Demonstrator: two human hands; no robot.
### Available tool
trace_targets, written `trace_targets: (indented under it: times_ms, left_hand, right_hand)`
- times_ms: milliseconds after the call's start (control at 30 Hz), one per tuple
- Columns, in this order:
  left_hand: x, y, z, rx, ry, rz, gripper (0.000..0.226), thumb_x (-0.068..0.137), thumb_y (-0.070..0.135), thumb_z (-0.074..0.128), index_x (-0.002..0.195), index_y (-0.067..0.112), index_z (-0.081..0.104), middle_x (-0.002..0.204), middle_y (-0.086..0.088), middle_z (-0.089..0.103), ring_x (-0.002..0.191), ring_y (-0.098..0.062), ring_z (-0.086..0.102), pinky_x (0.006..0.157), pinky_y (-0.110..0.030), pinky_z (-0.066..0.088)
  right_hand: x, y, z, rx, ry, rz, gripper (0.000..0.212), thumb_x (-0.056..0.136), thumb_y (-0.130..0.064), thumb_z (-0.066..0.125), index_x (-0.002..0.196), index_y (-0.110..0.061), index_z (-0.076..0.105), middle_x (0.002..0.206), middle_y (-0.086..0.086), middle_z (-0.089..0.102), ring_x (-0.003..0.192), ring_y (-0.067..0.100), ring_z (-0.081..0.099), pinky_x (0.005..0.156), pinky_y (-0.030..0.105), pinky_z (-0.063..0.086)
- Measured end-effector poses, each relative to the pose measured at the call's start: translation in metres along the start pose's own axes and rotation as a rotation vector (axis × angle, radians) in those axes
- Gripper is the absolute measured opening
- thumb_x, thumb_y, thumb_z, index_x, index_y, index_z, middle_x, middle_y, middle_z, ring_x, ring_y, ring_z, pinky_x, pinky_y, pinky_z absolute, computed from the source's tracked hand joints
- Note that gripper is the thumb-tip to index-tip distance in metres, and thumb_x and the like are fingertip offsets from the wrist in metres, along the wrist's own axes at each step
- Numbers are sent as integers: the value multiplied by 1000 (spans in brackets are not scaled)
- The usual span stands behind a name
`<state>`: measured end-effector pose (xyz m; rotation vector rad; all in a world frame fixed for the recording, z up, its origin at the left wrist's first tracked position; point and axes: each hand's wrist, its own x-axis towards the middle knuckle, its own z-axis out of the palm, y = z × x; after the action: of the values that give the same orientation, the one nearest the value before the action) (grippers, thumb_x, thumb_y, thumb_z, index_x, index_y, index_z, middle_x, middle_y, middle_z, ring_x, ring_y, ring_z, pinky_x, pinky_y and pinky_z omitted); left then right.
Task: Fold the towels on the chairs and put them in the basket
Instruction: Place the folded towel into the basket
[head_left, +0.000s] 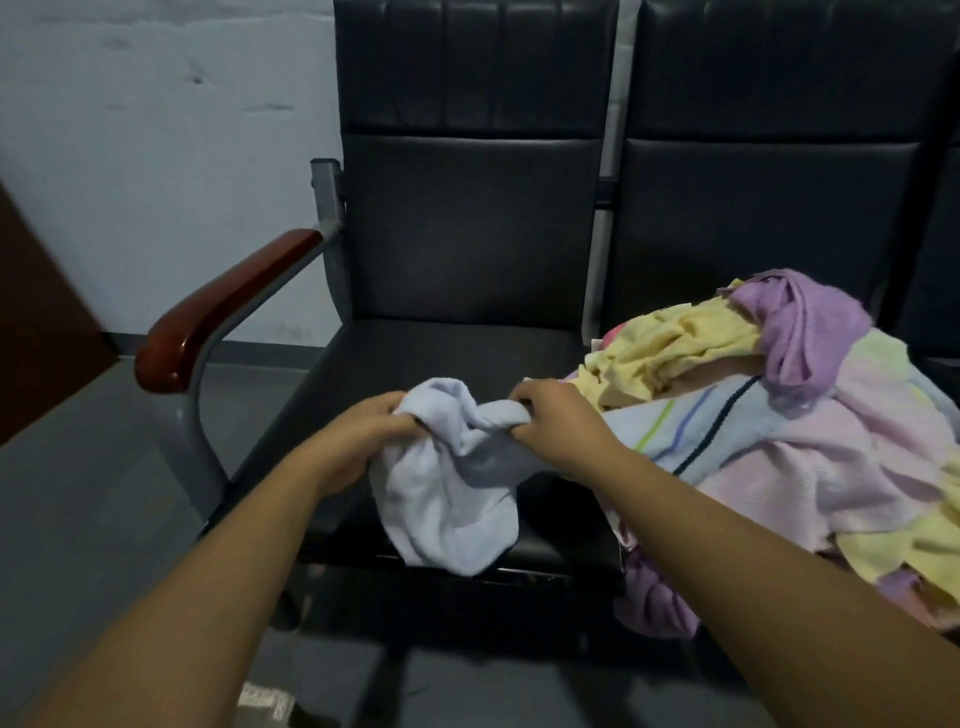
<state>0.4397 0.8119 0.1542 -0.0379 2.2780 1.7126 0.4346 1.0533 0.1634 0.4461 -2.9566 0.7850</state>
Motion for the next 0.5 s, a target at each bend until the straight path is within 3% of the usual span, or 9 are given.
trace_targets:
  times_ms: [67, 133, 233, 333, 400, 433, 500]
  left_hand:
    - [-6, -12, 0, -13, -244, 4, 57, 76, 31, 81, 127, 14, 63, 121, -15, 70, 114, -29, 67, 101, -45, 51]
    - [-12, -17, 5, 28, -321, -7, 60, 74, 48, 83, 122, 16, 67, 120, -14, 71, 116, -28, 66, 103, -43, 50]
    - [-15, -12, 8, -74, -174, 32, 56, 69, 66, 77, 112, 30, 75, 117, 1, 73, 115, -13, 66, 95, -26, 50]
    - [-12, -13, 4, -385, -46, 55, 48, 95, 39, 62, 132, 9, 62, 126, -13, 69, 122, -25, 63, 102, -34, 49]
    - [-13, -7, 6, -562, 14, 10, 41, 100, 28, 55, 129, 0, 62, 128, -23, 65, 117, -30, 65, 102, -39, 49]
    - [-14, -4, 10, -648, 55, -38, 39, 100, 27, 55, 126, 0, 64, 125, -24, 65, 113, -30, 67, 99, -40, 51]
    - [-15, 3, 15, -774, 76, -70, 35, 98, 19, 57, 125, 0, 64, 120, -24, 67, 106, -30, 70, 90, -39, 56]
  right_hand:
    - [3, -18, 1, 96, -1, -40, 20, 77, -15, 63, 95, -20, 70, 93, 0, 71, 88, 20, 64, 74, 37, 53]
    - [6, -30, 1, 172, -10, -57, 21, 77, -15, 64, 96, -21, 71, 92, -3, 71, 86, 16, 64, 71, 32, 51]
    - [11, -31, 2, 209, -11, -63, 23, 79, -16, 67, 101, -17, 71, 95, -1, 71, 89, 17, 64, 70, 27, 44]
    - [13, -22, 8, 104, 151, 29, 32, 82, -26, 71, 111, -16, 63, 108, 5, 59, 95, 22, 58, 79, 35, 48]
    - [12, -18, 10, 57, 269, 161, 30, 86, -34, 70, 102, -11, 60, 101, 5, 57, 88, 23, 56, 77, 36, 47]
    - [11, -19, 10, 83, 256, 237, 32, 89, -39, 66, 94, -8, 61, 93, 7, 63, 84, 25, 60, 76, 36, 50]
    - [10, -20, 12, 326, 73, 407, 50, 94, -51, 56, 85, -3, 66, 78, 11, 69, 76, 29, 67, 74, 38, 56]
